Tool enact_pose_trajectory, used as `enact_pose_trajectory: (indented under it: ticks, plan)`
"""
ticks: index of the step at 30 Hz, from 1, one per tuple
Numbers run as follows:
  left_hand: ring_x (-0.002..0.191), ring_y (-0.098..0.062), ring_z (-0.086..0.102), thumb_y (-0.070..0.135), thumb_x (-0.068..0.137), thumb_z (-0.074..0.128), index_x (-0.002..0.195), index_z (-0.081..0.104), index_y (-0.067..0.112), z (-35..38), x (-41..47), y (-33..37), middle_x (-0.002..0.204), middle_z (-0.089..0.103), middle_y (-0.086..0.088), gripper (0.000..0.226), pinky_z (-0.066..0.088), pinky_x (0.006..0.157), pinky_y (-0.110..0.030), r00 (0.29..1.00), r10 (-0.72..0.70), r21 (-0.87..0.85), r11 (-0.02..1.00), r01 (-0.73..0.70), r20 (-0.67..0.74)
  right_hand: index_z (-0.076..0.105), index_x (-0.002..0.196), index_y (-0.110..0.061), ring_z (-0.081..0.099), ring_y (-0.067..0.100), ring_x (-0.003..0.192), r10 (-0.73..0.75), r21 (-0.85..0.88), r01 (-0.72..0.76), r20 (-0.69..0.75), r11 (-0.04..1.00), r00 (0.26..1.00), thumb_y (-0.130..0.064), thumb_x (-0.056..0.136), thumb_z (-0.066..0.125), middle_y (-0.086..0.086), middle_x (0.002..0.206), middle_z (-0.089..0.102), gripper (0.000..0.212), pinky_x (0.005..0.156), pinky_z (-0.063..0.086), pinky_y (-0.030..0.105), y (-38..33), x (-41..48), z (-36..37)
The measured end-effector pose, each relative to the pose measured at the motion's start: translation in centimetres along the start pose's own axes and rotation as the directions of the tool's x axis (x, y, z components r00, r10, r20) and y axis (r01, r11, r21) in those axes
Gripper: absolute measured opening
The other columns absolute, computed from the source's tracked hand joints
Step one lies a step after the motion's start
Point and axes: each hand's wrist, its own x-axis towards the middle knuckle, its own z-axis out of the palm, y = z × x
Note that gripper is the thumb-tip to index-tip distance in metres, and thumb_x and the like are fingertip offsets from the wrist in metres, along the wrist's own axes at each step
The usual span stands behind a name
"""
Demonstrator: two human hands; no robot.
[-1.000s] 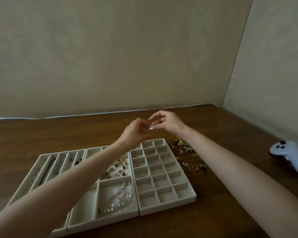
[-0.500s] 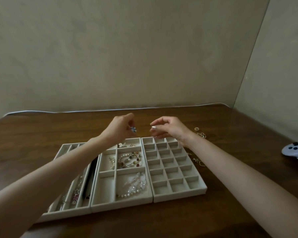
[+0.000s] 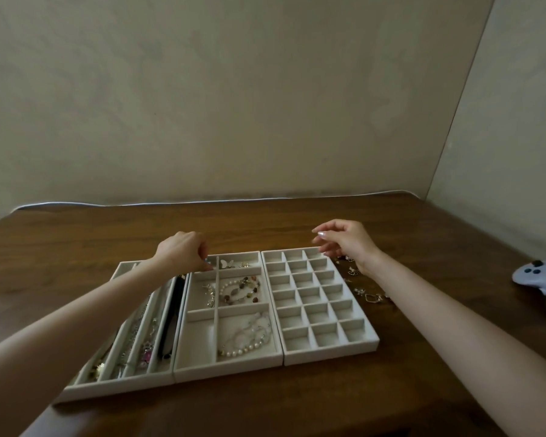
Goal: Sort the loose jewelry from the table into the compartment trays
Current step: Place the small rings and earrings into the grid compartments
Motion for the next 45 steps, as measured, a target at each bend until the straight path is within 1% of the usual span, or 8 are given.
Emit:
enact_pose_trajectory:
  ticks: [6, 17, 25, 29, 32, 34, 39, 45]
  plan:
    - [0.076, -0.015, 0.055, 0.022, 0.083, 0.065, 0.083, 0.056, 0.021, 0.1, 0.3, 0.6, 0.085, 0.060, 0.003, 0.009, 0.037, 0.054, -0.022, 0.999, -0.008, 0.103, 0.995, 0.005, 0.032, 0.067, 0.096, -0.010, 0.066, 0.018, 0.074, -0.007, 0.018, 0.009, -0.094, 1.000, 0.996, -0.005, 0.094, 0.052, 0.010, 0.093, 0.070, 0.015, 0.067, 0.056, 0.027, 0.6, 0.0, -1.6]
    - [0.073, -0.016, 0.058, 0.029, 0.081, 0.071, 0.066, 0.050, 0.023, -0.3, 0.5, 0.8, 0.072, 0.057, 0.004, 0.027, 0.036, 0.052, -0.023, 0.998, -0.006, 0.117, 0.993, -0.001, 0.061, 0.067, 0.096, -0.010, 0.065, 0.016, 0.072, 0.003, 0.009, -0.001, -0.160, 1.000, 0.987, -0.004, 0.094, 0.052, 0.011, 0.094, 0.069, 0.015, 0.064, 0.055, 0.025, 2.0, -0.5, -4.8]
    - [0.074, -0.016, 0.058, 0.030, 0.087, 0.063, 0.081, 0.060, 0.018, -1.5, 0.0, 1.9, 0.082, 0.061, 0.002, 0.014, 0.039, 0.053, -0.022, 0.999, 0.041, 0.170, 0.985, -0.039, -0.008, 0.066, 0.093, -0.013, 0.065, 0.017, 0.072, -0.011, -0.105, -0.013, -0.223, 0.994, 0.975, -0.004, 0.093, 0.054, 0.009, 0.094, 0.069, 0.015, 0.064, 0.054, 0.027, 2.9, -0.9, -8.0]
    - [0.067, -0.019, 0.051, 0.015, 0.088, 0.053, 0.080, 0.060, 0.010, -1.7, -0.2, 5.3, 0.080, 0.060, -0.003, 0.012, 0.040, 0.056, -0.026, 0.976, 0.162, 0.112, 0.983, -0.146, -0.145, 0.065, 0.088, -0.018, 0.061, 0.013, 0.070, -0.029, -0.297, -0.045, -0.240, 0.954, 0.970, -0.004, 0.090, 0.059, 0.006, 0.097, 0.068, 0.016, 0.058, 0.048, 0.022, 3.5, -0.8, -8.9]
    - [0.080, -0.017, 0.056, 0.019, 0.089, 0.054, 0.081, 0.056, 0.018, -1.2, -0.6, 9.0, 0.088, 0.059, 0.003, 0.008, 0.046, 0.064, -0.028, 0.931, 0.310, -0.005, 0.948, -0.317, -0.192, 0.068, 0.088, -0.020, 0.061, 0.017, 0.100, 0.002, -0.451, -0.097, -0.206, 0.887, 0.979, -0.007, 0.087, 0.064, 0.005, 0.111, 0.066, 0.013, 0.085, 0.050, 0.032, 4.2, -0.4, -8.9]
    - [0.086, -0.015, 0.056, 0.024, 0.090, 0.056, 0.087, 0.058, 0.018, -0.7, -0.4, 11.2, 0.094, 0.058, 0.004, 0.007, 0.049, 0.071, -0.028, 0.892, 0.396, -0.057, 0.907, -0.417, -0.219, 0.069, 0.090, -0.020, 0.056, 0.019, 0.115, 0.011, -0.509, -0.111, -0.196, 0.854, 0.981, -0.009, 0.086, 0.065, 0.004, 0.115, 0.065, 0.012, 0.098, 0.043, 0.036, 4.5, -0.2, -8.9]
    - [0.094, -0.010, 0.049, 0.029, 0.092, 0.055, 0.103, 0.059, 0.016, 0.8, 0.1, 15.4, 0.107, 0.054, 0.003, 0.017, 0.047, 0.080, -0.026, 0.835, 0.513, -0.137, 0.829, -0.542, -0.198, 0.067, 0.088, -0.024, 0.058, 0.016, 0.108, -0.025, -0.557, -0.076, -0.170, 0.827, 0.985, -0.013, 0.087, 0.065, 0.001, 0.111, 0.066, 0.011, 0.092, 0.046, 0.031, 4.7, 0.0, -8.6]
    - [0.107, -0.014, 0.048, 0.030, 0.091, 0.056, 0.111, 0.057, 0.018, 2.2, 0.8, 17.1, 0.118, 0.051, 0.000, 0.024, 0.047, 0.085, -0.029, 0.831, 0.534, -0.143, 0.820, -0.553, -0.152, 0.069, 0.093, -0.022, 0.058, 0.014, 0.105, -0.068, -0.580, -0.049, -0.178, 0.814, 0.982, -0.014, 0.088, 0.063, 0.000, 0.110, 0.065, 0.011, 0.089, 0.047, 0.029, 5.0, 0.6, -9.2]
